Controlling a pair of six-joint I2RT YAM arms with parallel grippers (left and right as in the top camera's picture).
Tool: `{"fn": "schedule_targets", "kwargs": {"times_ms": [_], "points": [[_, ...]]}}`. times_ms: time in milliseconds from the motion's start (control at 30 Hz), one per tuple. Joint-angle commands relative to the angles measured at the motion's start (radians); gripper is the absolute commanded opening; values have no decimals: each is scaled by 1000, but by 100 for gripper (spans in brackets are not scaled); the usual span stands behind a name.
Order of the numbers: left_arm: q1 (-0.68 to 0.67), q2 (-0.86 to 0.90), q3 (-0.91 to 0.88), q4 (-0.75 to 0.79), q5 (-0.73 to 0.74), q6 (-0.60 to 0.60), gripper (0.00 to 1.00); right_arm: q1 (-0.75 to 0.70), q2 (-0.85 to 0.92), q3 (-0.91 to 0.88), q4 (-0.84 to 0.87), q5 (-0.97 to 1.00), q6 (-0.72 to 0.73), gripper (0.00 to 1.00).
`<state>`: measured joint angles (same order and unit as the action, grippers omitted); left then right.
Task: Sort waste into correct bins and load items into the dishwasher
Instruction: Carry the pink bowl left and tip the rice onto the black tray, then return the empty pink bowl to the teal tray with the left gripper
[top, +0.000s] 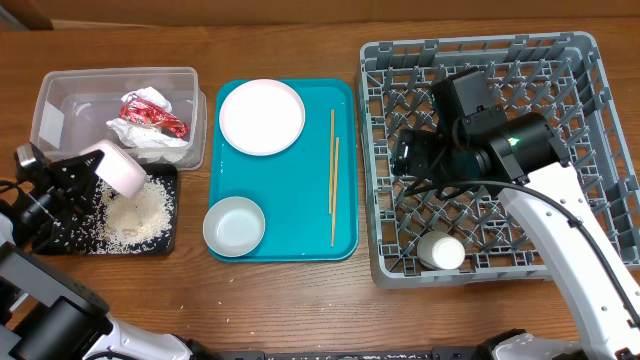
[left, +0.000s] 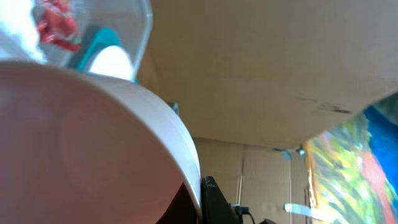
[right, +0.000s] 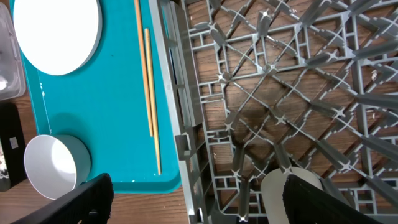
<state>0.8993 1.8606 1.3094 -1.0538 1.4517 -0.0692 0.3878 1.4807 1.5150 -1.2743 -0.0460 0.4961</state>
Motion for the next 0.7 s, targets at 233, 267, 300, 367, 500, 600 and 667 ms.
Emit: {"fn": "schedule_targets", "kwargs": {"times_ms": [233,267,300,367,500,600,667], "points": [[-19,-48,1,-61,66,38,4,1,1,16,2,0,-7,88],[-30,-61,4,-77,55,60,4,1,1,16,2,0,-7,88],[-45,-78,8,-87,36,71,4,1,1,16,2,0,-7,88],[-84,-119,24,-98,-32,69,4,1,1,16,6,-1,-7,88],[-227,-224,82,-86,-190,24,4,1,1,16,30,-1,-6,88],[-383,-286,143,-33,-371,-55,4,1,1,16,35,-1,-6,88],[-510,-316,174,16,-529,-108,4,1,1,16,31,-1,-7,88]]}}
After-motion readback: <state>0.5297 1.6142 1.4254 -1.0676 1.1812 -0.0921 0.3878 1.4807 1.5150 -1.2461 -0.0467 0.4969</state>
